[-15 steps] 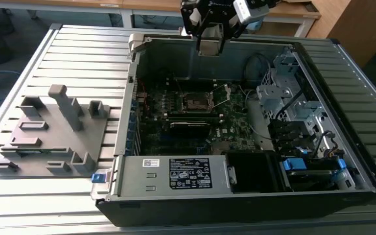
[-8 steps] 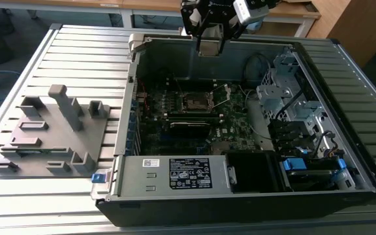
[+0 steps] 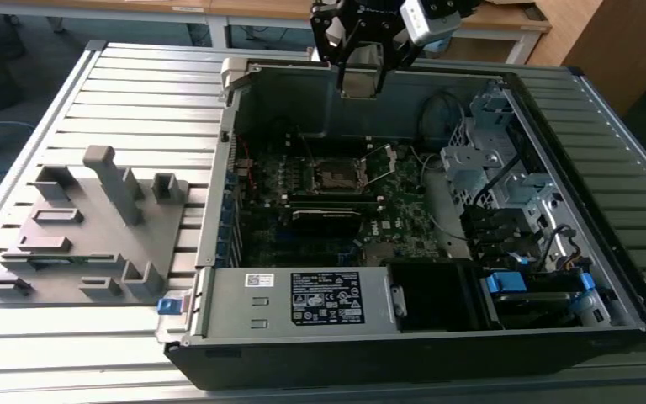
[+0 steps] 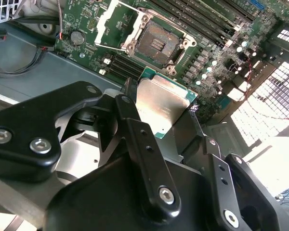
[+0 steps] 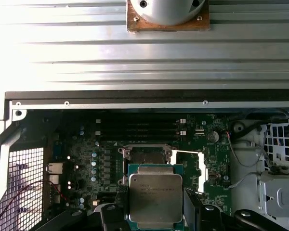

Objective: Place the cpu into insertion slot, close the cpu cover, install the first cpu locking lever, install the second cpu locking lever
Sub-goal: 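Place the cpu into insertion slot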

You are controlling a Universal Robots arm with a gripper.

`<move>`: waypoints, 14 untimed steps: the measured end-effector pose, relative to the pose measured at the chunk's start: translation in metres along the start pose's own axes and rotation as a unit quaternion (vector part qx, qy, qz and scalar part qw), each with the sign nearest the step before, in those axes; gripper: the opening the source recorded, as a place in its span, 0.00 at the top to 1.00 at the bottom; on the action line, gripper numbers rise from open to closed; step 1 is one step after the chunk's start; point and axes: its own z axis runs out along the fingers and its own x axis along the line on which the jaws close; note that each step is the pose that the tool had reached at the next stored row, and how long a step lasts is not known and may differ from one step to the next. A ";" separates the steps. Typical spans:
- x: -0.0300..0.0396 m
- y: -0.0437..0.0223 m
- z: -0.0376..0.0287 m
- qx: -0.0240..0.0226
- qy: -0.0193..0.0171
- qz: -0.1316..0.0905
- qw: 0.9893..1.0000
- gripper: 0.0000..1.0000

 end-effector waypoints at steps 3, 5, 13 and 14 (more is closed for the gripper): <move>0.0000 0.0000 0.0003 0.000 0.000 0.000 1.000 0.46; 0.0000 -0.0001 0.0006 0.000 0.000 0.000 1.000 0.46; -0.0001 -0.0002 0.0022 0.000 0.000 0.000 1.000 0.46; -0.0001 -0.0003 0.0028 0.000 0.000 0.000 1.000 0.46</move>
